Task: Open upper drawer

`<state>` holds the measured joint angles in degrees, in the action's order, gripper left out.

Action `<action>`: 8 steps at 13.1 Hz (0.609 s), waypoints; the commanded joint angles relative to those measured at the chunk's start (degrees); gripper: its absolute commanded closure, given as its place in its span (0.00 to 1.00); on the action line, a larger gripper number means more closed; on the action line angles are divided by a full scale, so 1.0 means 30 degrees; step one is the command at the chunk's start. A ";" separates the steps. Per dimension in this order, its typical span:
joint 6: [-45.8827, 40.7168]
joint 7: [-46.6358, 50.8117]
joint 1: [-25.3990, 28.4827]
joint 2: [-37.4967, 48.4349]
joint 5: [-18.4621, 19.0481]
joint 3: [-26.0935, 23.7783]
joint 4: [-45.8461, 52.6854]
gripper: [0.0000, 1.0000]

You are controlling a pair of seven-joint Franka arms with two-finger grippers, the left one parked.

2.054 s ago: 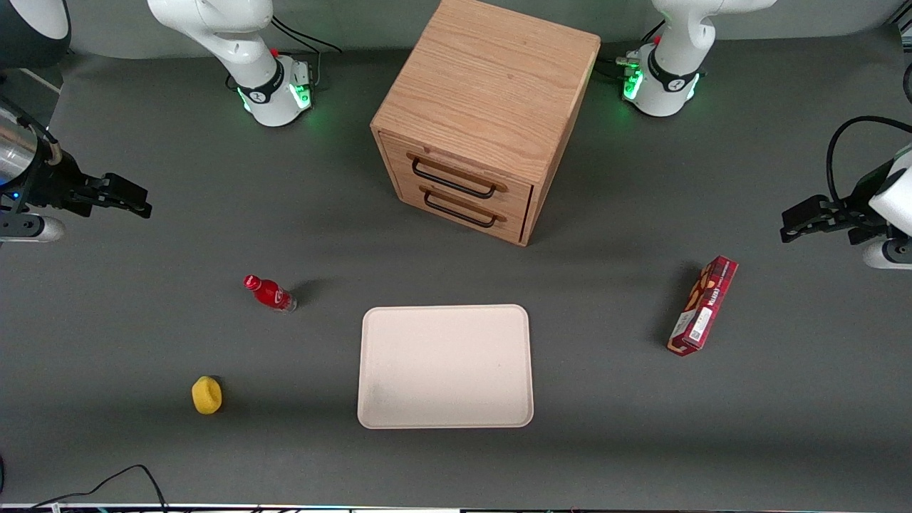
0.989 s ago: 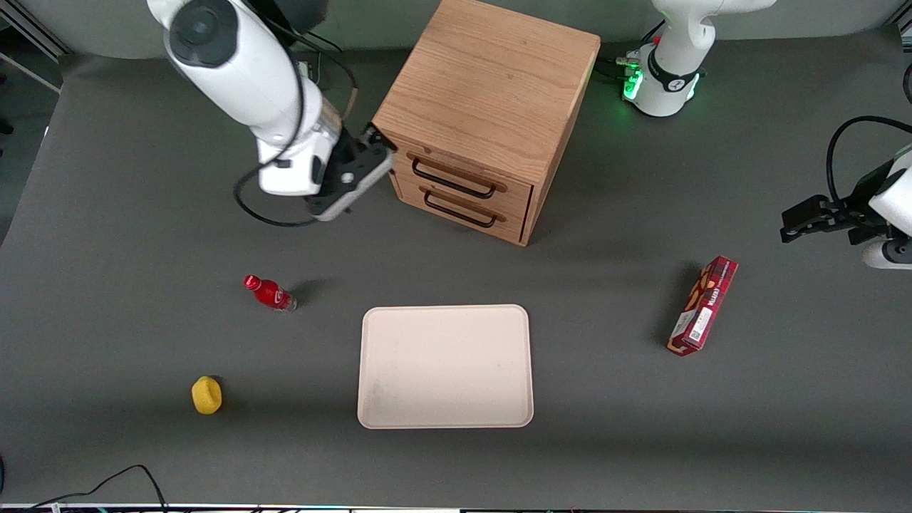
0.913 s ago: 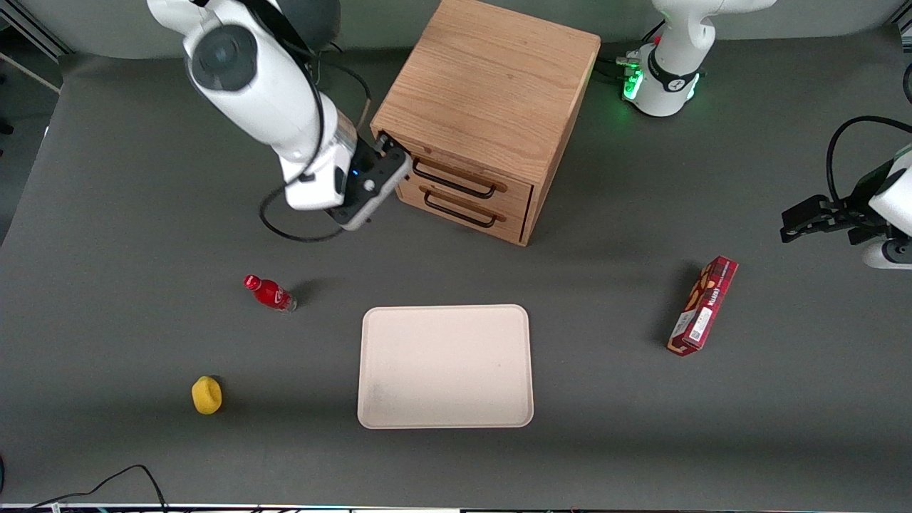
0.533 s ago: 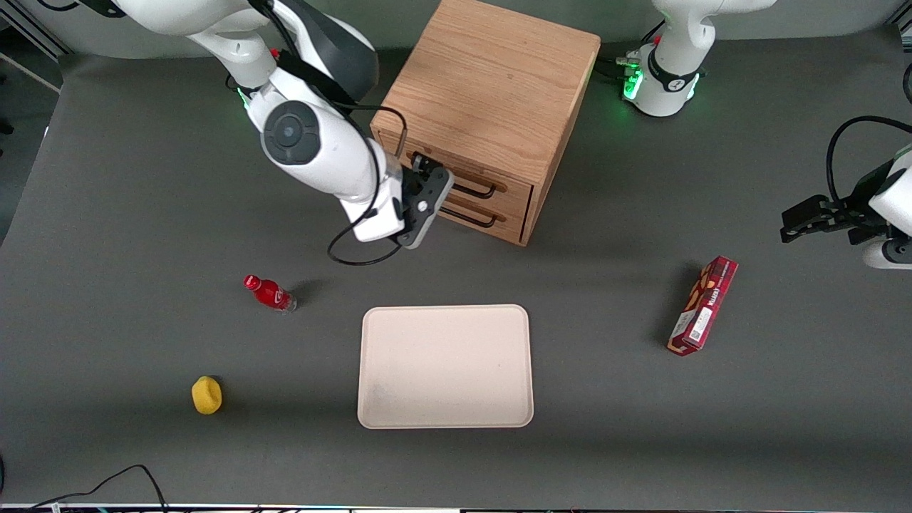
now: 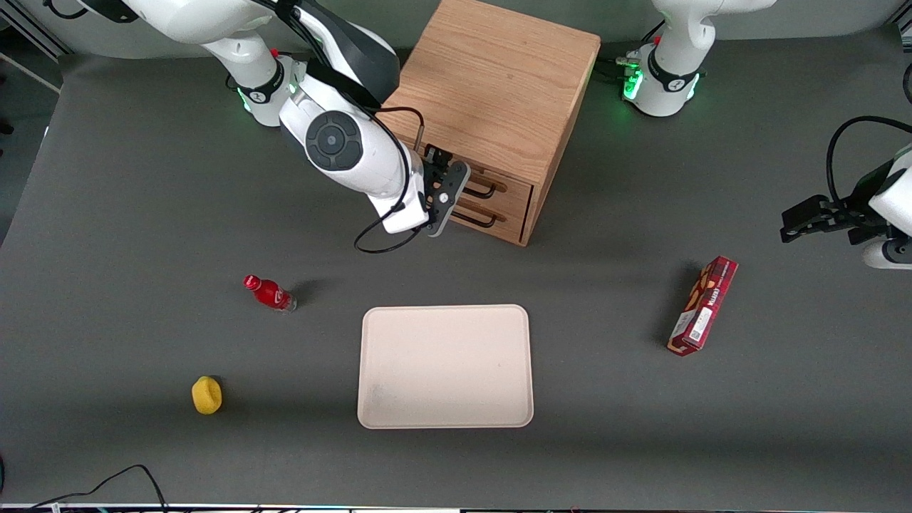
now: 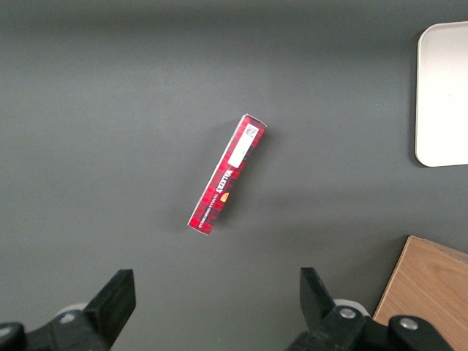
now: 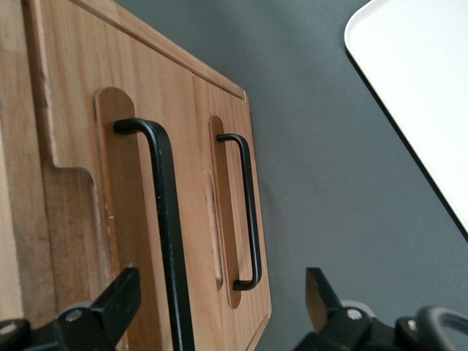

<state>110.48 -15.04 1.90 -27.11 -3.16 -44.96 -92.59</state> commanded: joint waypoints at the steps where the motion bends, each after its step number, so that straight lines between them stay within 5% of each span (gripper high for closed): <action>1: 0.0465 -0.0466 0.0273 -0.0248 -0.0265 -0.0071 -0.0249 0.00; 8: 0.1989 -0.0671 0.0626 -0.1011 0.0289 0.0221 -0.0396 0.00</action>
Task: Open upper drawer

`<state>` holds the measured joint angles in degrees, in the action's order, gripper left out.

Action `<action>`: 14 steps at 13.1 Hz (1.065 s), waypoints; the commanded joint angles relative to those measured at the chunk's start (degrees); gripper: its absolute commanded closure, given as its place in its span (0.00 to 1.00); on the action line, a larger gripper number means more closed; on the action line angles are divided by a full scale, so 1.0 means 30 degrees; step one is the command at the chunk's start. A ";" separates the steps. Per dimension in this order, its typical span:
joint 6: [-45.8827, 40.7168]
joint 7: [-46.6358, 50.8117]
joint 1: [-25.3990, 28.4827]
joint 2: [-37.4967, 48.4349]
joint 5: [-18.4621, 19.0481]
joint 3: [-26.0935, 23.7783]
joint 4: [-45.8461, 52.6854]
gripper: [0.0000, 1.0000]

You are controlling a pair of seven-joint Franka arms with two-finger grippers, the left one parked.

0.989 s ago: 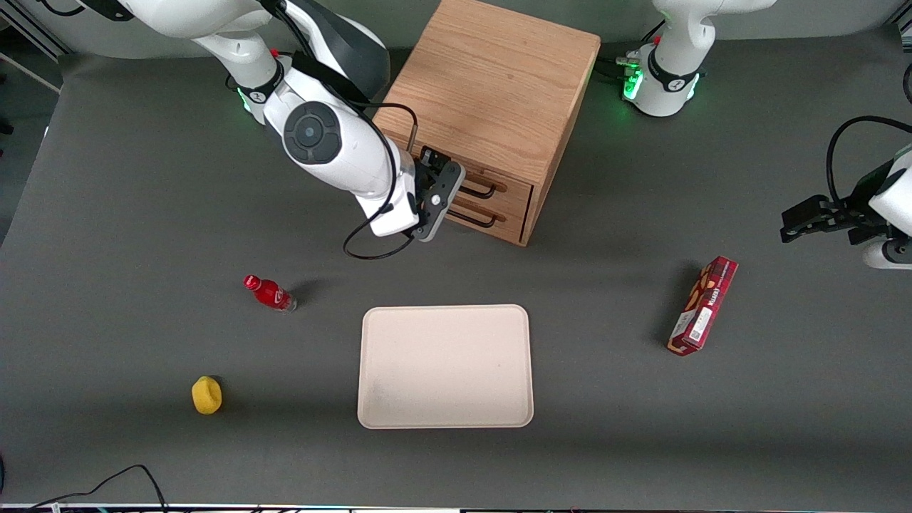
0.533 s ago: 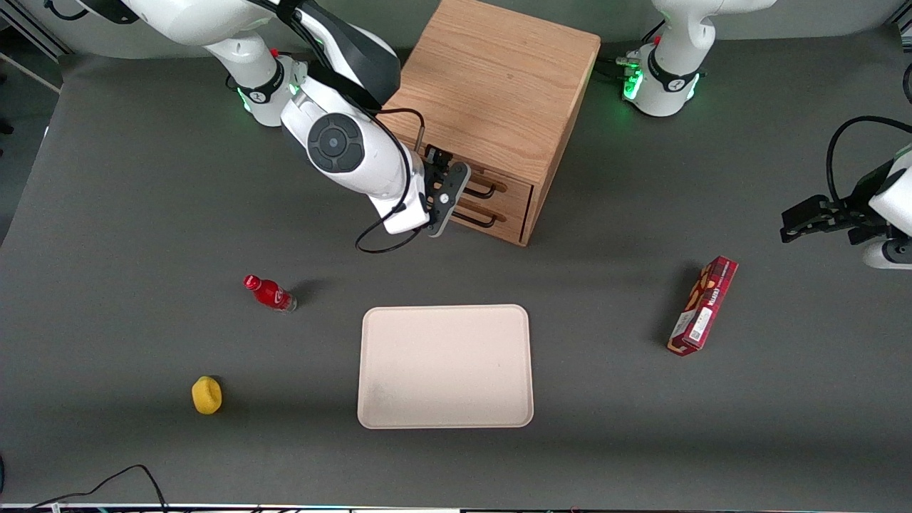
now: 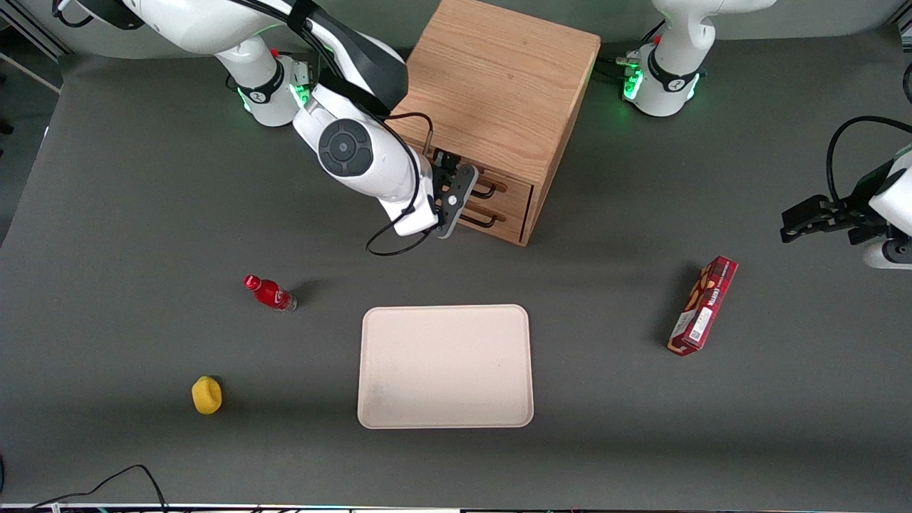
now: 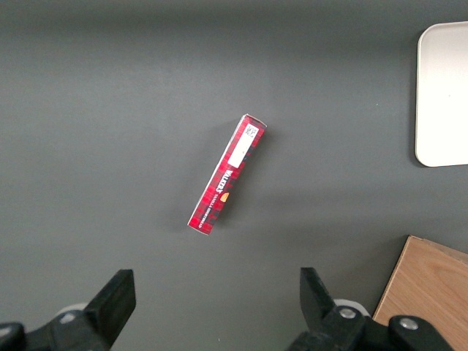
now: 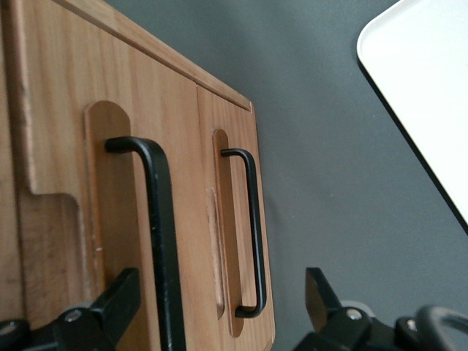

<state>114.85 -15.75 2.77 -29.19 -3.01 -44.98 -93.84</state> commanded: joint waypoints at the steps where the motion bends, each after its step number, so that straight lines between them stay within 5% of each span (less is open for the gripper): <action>1: 0.0739 -0.0549 0.0393 -0.0405 0.0387 0.0258 -0.0010 0.00; 14: 0.2001 -0.2980 0.0511 -0.0582 0.0682 0.2570 0.0341 0.00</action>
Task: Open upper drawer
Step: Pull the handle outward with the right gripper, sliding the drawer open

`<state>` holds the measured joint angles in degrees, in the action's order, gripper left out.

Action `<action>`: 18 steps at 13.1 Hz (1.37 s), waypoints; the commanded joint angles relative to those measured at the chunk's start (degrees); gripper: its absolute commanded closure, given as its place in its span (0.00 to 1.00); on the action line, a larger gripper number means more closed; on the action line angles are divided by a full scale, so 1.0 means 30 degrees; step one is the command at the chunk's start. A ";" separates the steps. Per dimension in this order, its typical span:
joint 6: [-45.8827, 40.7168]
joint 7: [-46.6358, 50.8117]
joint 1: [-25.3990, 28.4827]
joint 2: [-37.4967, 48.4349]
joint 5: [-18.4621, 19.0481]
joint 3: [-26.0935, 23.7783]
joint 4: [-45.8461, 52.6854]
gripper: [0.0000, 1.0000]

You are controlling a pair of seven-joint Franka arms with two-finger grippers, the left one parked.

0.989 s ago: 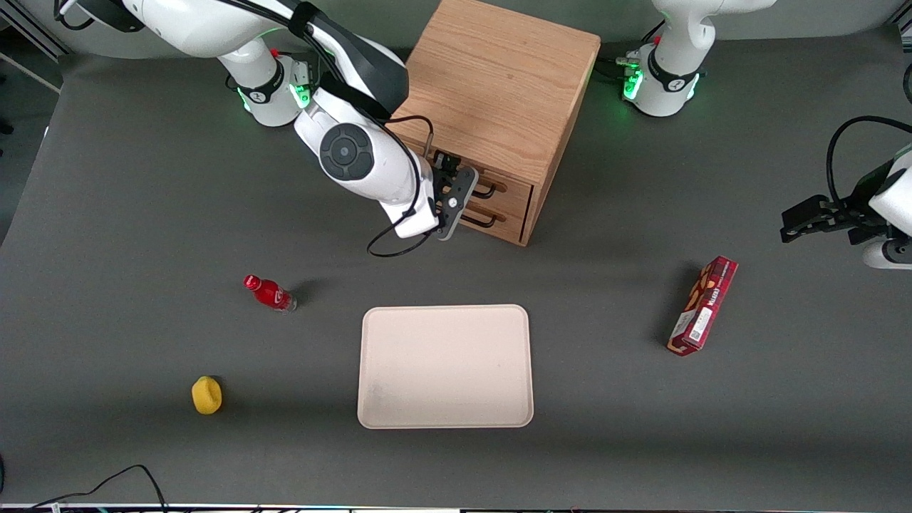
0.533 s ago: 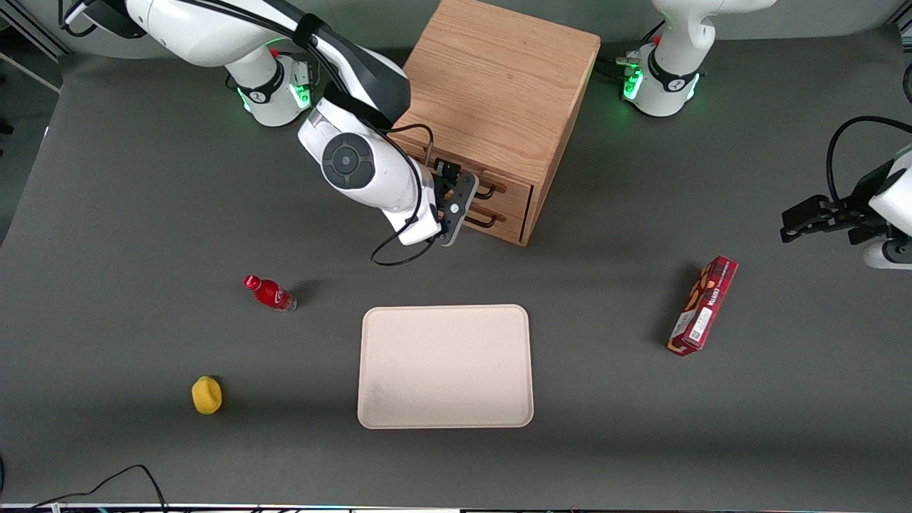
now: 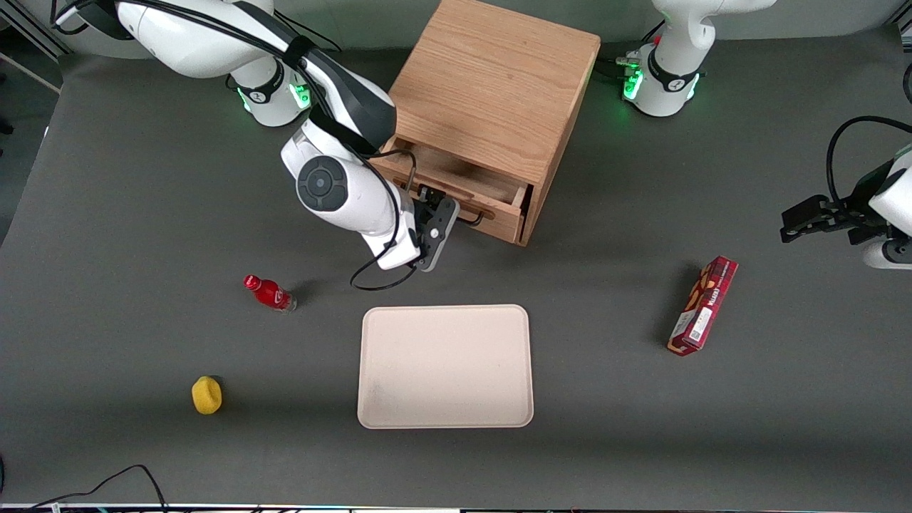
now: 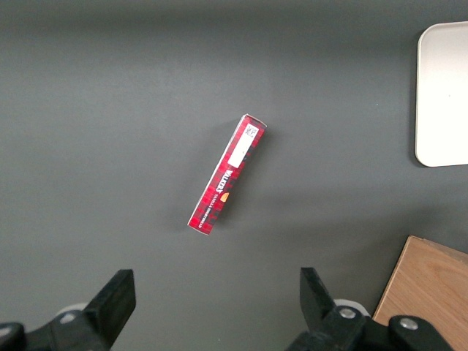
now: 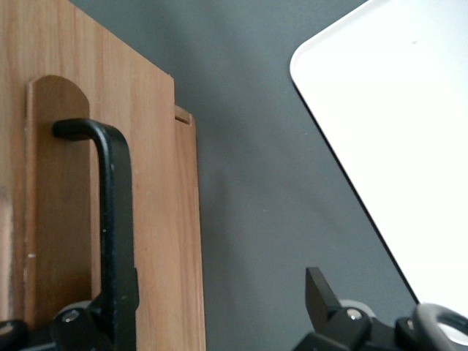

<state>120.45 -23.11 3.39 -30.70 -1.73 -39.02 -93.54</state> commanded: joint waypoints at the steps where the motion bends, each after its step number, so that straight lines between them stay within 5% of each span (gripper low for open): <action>1: 0.0132 -0.0791 0.0307 -0.0080 0.0225 0.0905 0.0444 0.00; 14: 0.0746 -0.3047 0.0424 -0.0285 -0.0215 0.4392 0.2321 0.00; 18: 0.0806 -0.4190 0.0512 -0.0431 -0.1327 0.5272 0.2731 0.00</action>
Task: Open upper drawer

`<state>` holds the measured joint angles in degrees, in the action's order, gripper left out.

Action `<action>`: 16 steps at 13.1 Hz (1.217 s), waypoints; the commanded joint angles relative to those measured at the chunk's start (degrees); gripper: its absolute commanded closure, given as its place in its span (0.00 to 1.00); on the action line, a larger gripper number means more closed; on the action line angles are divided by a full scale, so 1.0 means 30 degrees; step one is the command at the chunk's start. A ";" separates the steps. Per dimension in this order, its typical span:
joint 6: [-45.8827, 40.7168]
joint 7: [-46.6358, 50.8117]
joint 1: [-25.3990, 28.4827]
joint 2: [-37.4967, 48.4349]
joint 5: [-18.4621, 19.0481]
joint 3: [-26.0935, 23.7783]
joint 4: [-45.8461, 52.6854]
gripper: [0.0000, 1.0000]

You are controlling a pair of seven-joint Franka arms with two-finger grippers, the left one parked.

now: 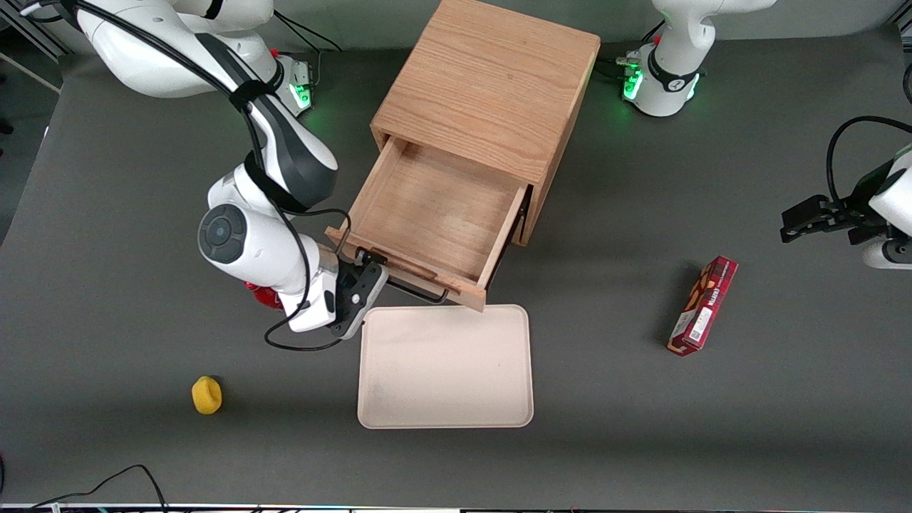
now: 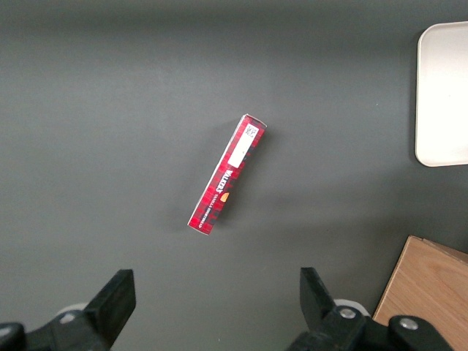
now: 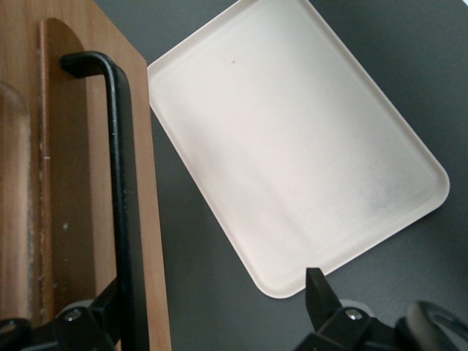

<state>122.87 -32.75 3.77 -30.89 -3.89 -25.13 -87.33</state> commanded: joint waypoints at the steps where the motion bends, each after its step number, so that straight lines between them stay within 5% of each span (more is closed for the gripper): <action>1: 0.0001 -0.0979 0.0384 -0.0368 -0.0664 0.0757 0.0780 0.00; 8: -0.0145 -0.1214 0.0355 -0.0310 -0.0926 0.1022 0.1162 0.00; 13: -0.1986 -0.0776 -0.1689 0.2349 -0.4469 0.1052 0.1250 0.00; 16: -0.4295 0.2781 -0.4178 0.5101 -0.5939 0.1226 0.0639 0.00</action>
<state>114.29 -31.23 -5.05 -21.84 -19.45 -21.88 -82.42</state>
